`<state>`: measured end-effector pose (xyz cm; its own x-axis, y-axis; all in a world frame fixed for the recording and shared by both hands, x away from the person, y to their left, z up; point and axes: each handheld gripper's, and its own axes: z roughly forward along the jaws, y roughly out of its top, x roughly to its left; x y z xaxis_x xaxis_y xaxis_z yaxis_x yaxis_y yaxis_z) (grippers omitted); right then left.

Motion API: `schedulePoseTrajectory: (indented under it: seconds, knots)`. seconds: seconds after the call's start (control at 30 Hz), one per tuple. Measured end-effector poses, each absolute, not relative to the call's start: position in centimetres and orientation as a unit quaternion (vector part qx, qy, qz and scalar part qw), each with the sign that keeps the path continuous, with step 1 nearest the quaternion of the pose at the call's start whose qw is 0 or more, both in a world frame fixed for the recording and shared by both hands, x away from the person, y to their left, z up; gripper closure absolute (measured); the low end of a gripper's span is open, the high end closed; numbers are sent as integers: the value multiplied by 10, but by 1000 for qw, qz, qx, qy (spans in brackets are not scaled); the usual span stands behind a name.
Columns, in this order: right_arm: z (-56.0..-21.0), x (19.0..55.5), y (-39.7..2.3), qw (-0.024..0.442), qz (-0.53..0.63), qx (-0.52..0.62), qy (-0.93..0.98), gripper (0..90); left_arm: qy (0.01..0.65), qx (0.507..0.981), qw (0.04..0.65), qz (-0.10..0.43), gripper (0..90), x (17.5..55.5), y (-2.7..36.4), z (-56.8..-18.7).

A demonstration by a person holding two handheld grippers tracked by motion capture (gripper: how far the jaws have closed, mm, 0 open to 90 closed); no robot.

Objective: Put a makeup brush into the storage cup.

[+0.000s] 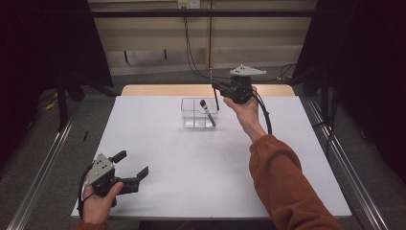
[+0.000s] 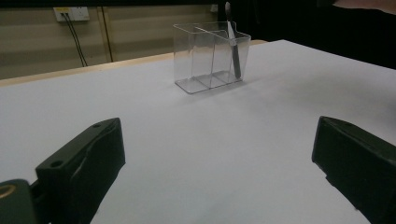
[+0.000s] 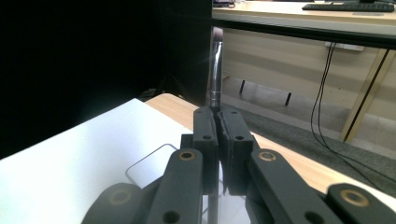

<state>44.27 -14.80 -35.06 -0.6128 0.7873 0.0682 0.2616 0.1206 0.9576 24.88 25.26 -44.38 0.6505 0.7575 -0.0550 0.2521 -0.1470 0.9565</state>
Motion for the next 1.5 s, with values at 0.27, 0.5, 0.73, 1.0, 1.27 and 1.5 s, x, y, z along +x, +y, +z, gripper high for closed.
schedulePoseTrajectory:
  seconds: [0.27, 0.5, 0.73, 1.0, 1.27, 1.5]
  knots:
    - [-359, 461, -138, 231, 552, 383, 704, 865, 352, 719, 553, 230, 25, 249, 254, -443]
    - [-372, 468, -137, 222, 548, 397, 702, 865, 349, 720, 552, 233, 26, 250, 255, -443]
    - [-381, 467, -139, 218, 544, 402, 703, 865, 351, 719, 553, 233, 25, 250, 256, -443]
    - [-392, 468, -142, 215, 538, 410, 705, 865, 353, 718, 553, 233, 25, 250, 256, -443]
    - [-399, 468, -144, 211, 532, 414, 707, 865, 351, 718, 553, 235, 25, 250, 256, -443]
    - [-409, 466, -144, 207, 528, 414, 712, 865, 351, 719, 552, 234, 25, 250, 256, -443]
